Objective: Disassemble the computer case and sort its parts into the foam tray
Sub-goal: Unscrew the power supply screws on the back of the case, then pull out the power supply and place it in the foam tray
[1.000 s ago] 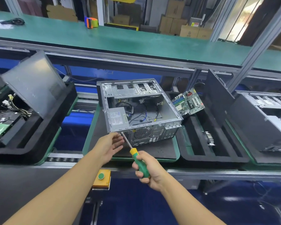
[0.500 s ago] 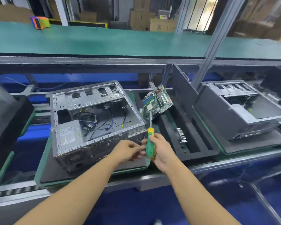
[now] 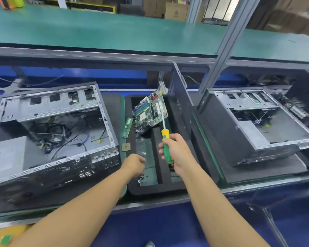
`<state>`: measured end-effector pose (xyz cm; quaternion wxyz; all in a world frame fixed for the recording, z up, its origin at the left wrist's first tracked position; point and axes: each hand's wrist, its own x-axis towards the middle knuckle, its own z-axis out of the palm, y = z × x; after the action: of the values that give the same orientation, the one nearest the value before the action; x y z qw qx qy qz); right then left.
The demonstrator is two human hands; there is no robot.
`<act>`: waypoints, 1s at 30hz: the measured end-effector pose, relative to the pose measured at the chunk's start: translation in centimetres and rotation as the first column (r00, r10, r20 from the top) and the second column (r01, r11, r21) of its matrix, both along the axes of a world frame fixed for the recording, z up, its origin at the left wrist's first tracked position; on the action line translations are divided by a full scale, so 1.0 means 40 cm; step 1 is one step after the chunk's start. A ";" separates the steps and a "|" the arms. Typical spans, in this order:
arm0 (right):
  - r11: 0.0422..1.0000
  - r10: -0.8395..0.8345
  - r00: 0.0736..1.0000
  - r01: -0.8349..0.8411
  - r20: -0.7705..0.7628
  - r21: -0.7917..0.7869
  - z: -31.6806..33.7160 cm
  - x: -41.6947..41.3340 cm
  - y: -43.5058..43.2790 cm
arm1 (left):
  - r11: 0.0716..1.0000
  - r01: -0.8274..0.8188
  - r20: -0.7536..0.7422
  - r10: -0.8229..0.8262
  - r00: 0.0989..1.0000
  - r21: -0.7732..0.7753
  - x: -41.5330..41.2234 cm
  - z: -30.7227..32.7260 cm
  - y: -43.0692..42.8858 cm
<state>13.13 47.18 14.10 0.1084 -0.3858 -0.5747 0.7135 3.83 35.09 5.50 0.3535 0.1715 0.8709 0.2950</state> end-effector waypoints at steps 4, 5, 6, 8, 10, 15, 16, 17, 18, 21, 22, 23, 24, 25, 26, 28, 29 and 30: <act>0.998 0.063 0.997 -0.062 -0.034 0.028 0.022 -0.066 0.007 | 0.970 0.071 -0.023 -0.068 0.997 0.232 -0.021 0.063 -0.004; 0.996 0.083 0.996 -0.082 -0.037 0.017 0.025 -0.084 -0.004 | 0.957 0.099 -0.076 -0.081 0.994 0.274 -0.031 0.087 -0.013; 0.995 0.102 0.994 -0.103 -0.045 -0.003 0.026 -0.101 -0.017 | 0.949 0.131 -0.164 -0.086 0.983 0.288 -0.043 0.112 -0.024; 0.988 0.143 0.987 -0.146 -0.068 -0.051 0.028 -0.132 -0.049 | 0.947 0.211 -0.367 -0.113 0.923 0.240 -0.076 0.160 -0.053; 0.977 0.193 0.977 -0.200 -0.093 -0.075 0.027 -0.157 -0.083 | 0.938 0.288 -0.475 -0.168 0.864 0.192 -0.111 0.201 -0.091; 0.926 0.368 0.922 -0.375 -0.123 -0.036 0.037 -0.216 -0.167 | 0.965 0.204 -0.522 -0.091 0.848 0.163 -0.215 0.266 -0.268; 0.911 0.408 0.906 -0.413 -0.118 -0.020 0.041 -0.229 -0.185 | 0.974 0.188 -0.515 -0.100 0.852 0.122 -0.234 0.269 -0.325; 0.891 0.450 0.886 -0.454 -0.113 -0.007 0.046 -0.241 -0.204 | 0.983 0.172 -0.509 -0.112 0.854 0.072 -0.251 0.267 -0.389; 0.866 0.498 0.861 -0.500 -0.108 0.010 0.052 -0.254 -0.221 | 0.989 0.149 -0.506 -0.122 0.854 0.013 -0.264 0.263 -0.456; 0.770 0.637 0.769 -0.630 -0.062 0.101 0.069 -0.305 -0.280 | 0.978 0.070 -0.465 -0.157 0.871 -0.198 -0.285 0.258 -0.649; 0.743 0.664 0.747 -0.654 -0.036 0.142 0.073 -0.324 -0.303 | 0.958 0.069 -0.427 -0.187 0.884 -0.278 -0.289 0.258 -0.701; 0.721 0.681 0.733 -0.668 -0.011 0.184 0.075 -0.344 -0.328 | 0.930 0.091 -0.384 -0.234 0.893 -0.356 -0.293 0.254 -0.747; 0.700 0.692 0.722 -0.676 0.015 0.232 0.076 -0.365 -0.354 | 0.890 0.133 -0.347 -0.303 0.888 -0.436 -0.296 0.247 -0.783; 0.672 0.704 0.709 -0.683 0.041 0.286 0.076 -0.387 -0.381 | 0.842 0.176 -0.328 -0.379 0.865 -0.509 -0.299 0.237 -0.810; 0.640 0.716 0.695 -0.691 0.065 0.336 0.075 -0.409 -0.410 | 0.795 0.206 -0.325 -0.449 0.833 -0.570 -0.301 0.223 -0.831; 0.581 0.741 0.663 -0.711 0.104 0.397 0.070 -0.452 -0.467 | 0.732 0.204 -0.367 -0.538 0.759 -0.650 -0.302 0.192 -0.855; 0.552 0.749 0.649 -0.721 0.129 0.418 0.065 -0.472 -0.495 | 0.728 0.186 -0.411 -0.557 0.722 -0.660 -0.304 0.177 -0.862; 0.527 0.753 0.639 -0.729 0.158 0.438 0.059 -0.491 -0.522 | 0.730 0.175 -0.452 -0.573 0.684 -0.660 -0.309 0.164 -0.866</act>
<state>-6.52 26.31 16.45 -0.1015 -0.0493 -0.8328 0.5419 -8.54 0.46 12.07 0.1307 0.3298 0.9249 -0.1364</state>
